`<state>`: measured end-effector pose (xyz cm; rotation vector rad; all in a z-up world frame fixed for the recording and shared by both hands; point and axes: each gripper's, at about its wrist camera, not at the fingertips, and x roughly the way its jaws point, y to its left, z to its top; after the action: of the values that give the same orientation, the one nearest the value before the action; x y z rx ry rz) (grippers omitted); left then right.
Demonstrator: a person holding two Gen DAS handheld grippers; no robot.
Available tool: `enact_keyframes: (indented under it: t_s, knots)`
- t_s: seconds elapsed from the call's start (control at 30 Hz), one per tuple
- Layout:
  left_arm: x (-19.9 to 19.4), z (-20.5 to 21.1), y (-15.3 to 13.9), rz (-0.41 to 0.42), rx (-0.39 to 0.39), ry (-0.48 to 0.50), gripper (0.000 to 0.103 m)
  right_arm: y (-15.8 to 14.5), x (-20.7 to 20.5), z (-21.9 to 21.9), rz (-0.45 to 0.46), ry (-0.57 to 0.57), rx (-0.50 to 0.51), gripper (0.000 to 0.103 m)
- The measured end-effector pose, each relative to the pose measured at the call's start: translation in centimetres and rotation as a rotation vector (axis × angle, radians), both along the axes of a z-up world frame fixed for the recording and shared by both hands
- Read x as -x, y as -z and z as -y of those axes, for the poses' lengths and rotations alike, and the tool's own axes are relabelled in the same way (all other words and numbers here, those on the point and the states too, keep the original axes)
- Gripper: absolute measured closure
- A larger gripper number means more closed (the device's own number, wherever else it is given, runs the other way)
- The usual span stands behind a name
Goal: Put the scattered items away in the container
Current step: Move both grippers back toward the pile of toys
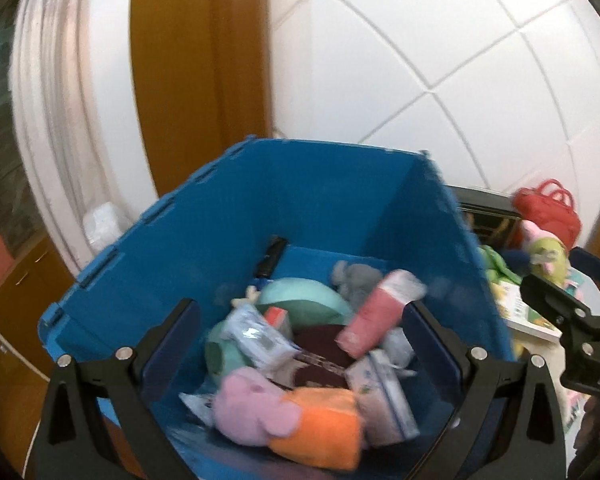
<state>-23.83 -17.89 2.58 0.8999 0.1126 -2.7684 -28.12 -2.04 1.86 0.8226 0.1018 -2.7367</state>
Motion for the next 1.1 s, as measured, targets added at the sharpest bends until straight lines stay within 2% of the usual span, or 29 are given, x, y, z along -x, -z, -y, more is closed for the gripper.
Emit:
enact_keyframes:
  t_s: [0.2, 0.47, 0.6, 0.73, 0.97, 1.1]
  knots:
    - [-1.4, -7.5, 0.1, -0.004, 0.034, 0.070, 0.001, 0.4, -3.4, -6.7, -0.006, 0.073, 0.023, 0.000]
    - [-3.8, -19.7, 0.7, -0.007, 0.021, 0.153, 0.001, 1.4, -8.6, -18.4, 0.007, 0.163, 0.016, 0.000]
    - [-5.1, -25.3, 1.7, 0.004, 0.018, 0.199, 0.001, 2.2, -11.5, -24.9, 0.019, 0.208, 0.023, 0.000]
    - [-5.3, -30.6, 4.1, 0.060, 0.003, 0.243, 0.001, 3.9, -13.6, -30.2, 0.053, 0.247, 0.016, 0.000]
    - [-4.5, -36.3, 7.3, 0.146, 0.021, 0.304, 0.001, 7.2, -15.3, -37.6, 0.141, 0.354, 0.039, 0.000]
    - [-3.4, -37.3, 8.2, 0.162, 0.021, 0.319, 0.001, 8.2, -15.4, -40.1, 0.169, 0.399, 0.047, 0.000]
